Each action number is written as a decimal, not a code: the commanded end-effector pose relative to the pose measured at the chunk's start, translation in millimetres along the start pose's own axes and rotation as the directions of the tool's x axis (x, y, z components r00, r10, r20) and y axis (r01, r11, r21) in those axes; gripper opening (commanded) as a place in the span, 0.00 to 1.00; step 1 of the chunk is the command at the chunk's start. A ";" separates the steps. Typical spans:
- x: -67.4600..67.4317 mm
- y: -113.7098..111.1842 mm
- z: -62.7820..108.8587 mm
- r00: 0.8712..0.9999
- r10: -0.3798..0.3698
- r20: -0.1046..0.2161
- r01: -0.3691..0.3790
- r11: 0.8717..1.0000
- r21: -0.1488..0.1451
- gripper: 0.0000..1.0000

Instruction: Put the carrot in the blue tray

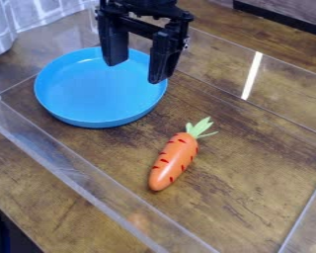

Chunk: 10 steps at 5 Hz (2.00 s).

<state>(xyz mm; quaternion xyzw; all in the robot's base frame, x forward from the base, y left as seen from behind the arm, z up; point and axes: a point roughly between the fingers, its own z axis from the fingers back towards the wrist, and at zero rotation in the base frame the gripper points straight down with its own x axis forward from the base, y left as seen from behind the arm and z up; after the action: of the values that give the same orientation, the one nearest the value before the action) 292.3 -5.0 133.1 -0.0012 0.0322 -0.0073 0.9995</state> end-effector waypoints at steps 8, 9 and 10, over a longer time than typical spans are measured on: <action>18.8 -39.1 -92.4 0.995 -0.038 0.094 0.041 0.999 -0.029 1.00; 21.5 -40.2 -100.7 0.995 -0.043 0.085 0.045 0.999 -0.024 0.00; 26.6 -42.5 -101.4 0.995 -0.044 0.092 0.046 0.999 -0.028 0.00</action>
<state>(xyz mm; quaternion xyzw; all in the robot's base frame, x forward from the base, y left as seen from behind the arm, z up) 304.4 -42.5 21.0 -0.0149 0.0075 -0.0220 0.9996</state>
